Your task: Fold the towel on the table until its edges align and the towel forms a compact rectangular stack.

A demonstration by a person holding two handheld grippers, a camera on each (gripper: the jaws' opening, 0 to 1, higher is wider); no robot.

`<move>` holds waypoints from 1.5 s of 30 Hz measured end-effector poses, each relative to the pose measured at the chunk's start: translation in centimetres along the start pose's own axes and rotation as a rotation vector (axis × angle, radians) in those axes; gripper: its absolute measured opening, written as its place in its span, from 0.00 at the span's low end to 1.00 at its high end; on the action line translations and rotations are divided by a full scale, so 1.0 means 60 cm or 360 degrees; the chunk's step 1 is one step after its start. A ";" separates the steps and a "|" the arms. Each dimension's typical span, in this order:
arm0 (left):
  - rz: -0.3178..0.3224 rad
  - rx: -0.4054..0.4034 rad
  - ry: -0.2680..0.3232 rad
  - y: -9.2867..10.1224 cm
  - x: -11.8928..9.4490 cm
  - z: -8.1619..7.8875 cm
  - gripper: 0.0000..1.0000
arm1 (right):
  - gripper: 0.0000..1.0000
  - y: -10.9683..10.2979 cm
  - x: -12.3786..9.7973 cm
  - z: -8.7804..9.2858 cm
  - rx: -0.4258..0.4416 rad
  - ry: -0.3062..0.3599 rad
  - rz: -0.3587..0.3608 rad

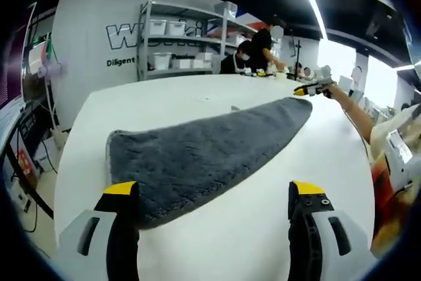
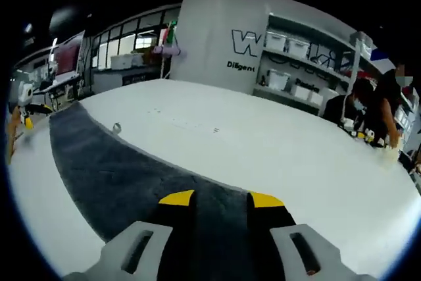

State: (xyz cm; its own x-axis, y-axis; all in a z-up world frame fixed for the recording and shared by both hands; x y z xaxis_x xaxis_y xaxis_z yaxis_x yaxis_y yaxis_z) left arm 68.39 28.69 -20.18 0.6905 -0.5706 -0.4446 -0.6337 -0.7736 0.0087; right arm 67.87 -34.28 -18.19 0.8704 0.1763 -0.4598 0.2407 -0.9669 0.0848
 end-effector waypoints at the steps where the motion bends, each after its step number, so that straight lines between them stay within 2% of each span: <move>1: 0.0000 0.0000 0.0003 0.000 0.000 0.000 0.92 | 0.28 0.009 -0.009 0.004 0.0005 0.0001 0.0026; 3: 0.0003 0.0001 0.0005 0.002 0.000 0.000 0.91 | 0.26 0.025 -0.030 0.019 0.0036 -0.0009 0.0089; 7: 0.0009 0.0002 0.0000 0.002 0.000 0.000 0.91 | 0.24 0.049 -0.040 0.040 0.0101 -0.0052 0.0107; 14: 0.0011 0.0006 0.0006 0.004 -0.001 -0.001 0.91 | 0.24 0.082 -0.012 0.086 0.0231 -0.0163 0.0095; 18: 0.0016 0.0006 0.0001 0.006 0.000 0.001 0.91 | 0.23 0.084 0.004 0.107 0.0306 -0.0190 0.0064; 25: 0.0009 0.0008 -0.0005 0.007 0.000 0.003 0.91 | 0.15 0.070 0.012 0.111 0.0355 -0.0175 -0.0030; 26: 0.0010 0.0006 -0.0009 0.007 0.000 0.004 0.91 | 0.11 0.065 0.014 0.113 0.0406 -0.0169 -0.0074; 30: 0.0008 0.0009 -0.0001 0.006 -0.001 0.002 0.91 | 0.10 0.064 0.013 0.113 0.0411 -0.0166 -0.0084; 32: -0.0002 0.0014 0.0013 0.004 -0.004 -0.001 0.91 | 0.06 0.060 0.014 0.113 0.0413 -0.0177 -0.0103; 41: 0.0001 0.0001 0.0019 0.005 -0.004 -0.001 0.91 | 0.02 0.055 0.014 0.113 0.0262 -0.0210 -0.0067; 45: 0.0000 0.0001 0.0021 0.004 -0.004 -0.002 0.91 | 0.02 0.067 0.012 0.112 0.0237 -0.0227 -0.0048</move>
State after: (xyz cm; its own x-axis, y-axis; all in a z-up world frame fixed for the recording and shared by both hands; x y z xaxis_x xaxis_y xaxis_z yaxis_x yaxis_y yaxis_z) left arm 68.10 28.60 -19.99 0.6949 -0.5745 -0.4326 -0.6340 -0.7733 0.0083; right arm 66.60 -39.29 -24.11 0.7917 0.1880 -0.5813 0.1904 -0.9800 -0.0576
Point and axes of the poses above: the point that each gripper's makers call its tool centre point, and the gripper's own axes: x roughly forward along the fingers, y roughly to its right, z roughly out of its underside, the point moved 5 cm from there along -x, roughly backward along the fingers, and after that the axes turned 8 degrees about -z, right-handed, at the moved point
